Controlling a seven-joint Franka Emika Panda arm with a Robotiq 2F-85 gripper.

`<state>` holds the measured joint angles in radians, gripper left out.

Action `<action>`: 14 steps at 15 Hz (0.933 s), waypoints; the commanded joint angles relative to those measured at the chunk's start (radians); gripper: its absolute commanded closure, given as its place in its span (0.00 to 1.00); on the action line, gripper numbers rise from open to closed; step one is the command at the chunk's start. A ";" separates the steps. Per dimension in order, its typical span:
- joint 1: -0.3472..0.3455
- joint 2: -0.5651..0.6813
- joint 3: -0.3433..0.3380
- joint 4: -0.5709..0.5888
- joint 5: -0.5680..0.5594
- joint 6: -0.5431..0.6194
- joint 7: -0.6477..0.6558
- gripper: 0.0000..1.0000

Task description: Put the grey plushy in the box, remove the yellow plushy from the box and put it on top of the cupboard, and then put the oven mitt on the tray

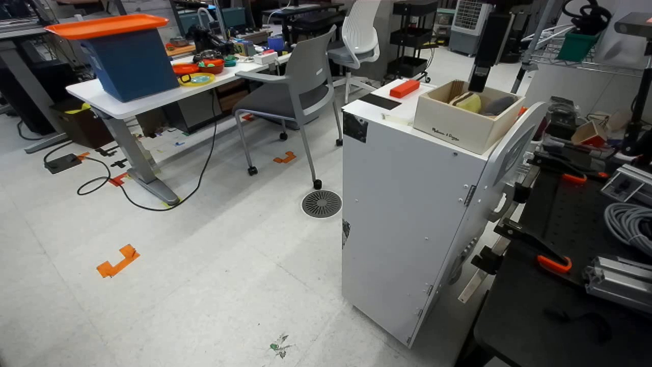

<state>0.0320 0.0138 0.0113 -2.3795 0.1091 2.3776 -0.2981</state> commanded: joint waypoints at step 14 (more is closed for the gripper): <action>-0.010 0.035 0.006 0.010 -0.009 -0.017 -0.023 0.03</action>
<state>0.0292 0.0416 0.0118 -2.3799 0.1083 2.3764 -0.3063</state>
